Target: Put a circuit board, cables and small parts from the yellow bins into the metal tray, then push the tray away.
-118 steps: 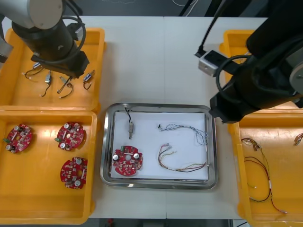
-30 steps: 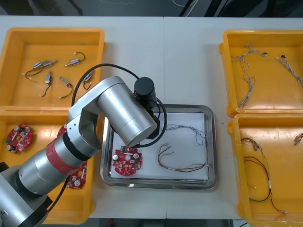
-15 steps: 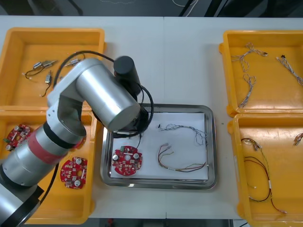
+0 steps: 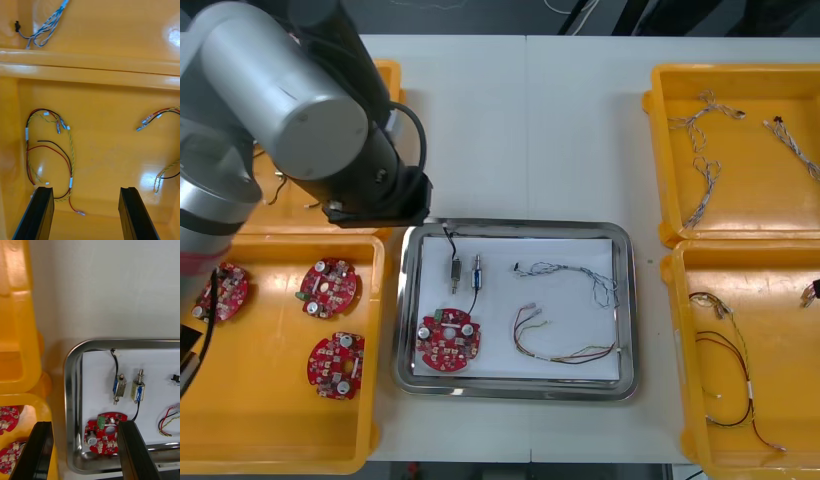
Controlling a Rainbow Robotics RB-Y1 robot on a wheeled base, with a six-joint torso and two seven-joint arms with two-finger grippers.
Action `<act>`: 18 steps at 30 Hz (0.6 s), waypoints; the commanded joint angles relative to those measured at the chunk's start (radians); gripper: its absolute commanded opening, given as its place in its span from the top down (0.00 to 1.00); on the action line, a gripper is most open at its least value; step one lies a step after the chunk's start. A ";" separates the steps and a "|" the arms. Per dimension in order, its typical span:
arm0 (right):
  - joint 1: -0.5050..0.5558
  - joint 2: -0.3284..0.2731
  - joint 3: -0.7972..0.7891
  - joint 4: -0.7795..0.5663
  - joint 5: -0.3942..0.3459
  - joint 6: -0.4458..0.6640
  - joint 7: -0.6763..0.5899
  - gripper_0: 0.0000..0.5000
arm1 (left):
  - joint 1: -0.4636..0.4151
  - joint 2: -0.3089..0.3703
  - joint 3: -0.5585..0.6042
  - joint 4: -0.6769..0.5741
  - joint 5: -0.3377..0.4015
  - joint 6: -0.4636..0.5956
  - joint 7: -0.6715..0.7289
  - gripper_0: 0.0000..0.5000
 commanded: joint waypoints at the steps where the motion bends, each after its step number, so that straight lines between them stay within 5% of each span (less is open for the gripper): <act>1: 0.017 -0.075 0.000 -0.055 -0.042 -0.006 0.017 0.00 | -0.040 0.117 0.098 -0.051 0.097 0.012 0.047 0.00; 8: -0.051 -0.114 0.103 -0.150 -0.061 -0.005 0.019 0.00 | -0.027 0.183 0.184 -0.061 0.198 0.012 0.012 0.00; 18: -0.301 -0.120 0.410 -0.216 -0.074 -0.005 0.034 0.00 | 0.126 0.213 0.331 -0.138 0.193 0.012 -0.132 0.00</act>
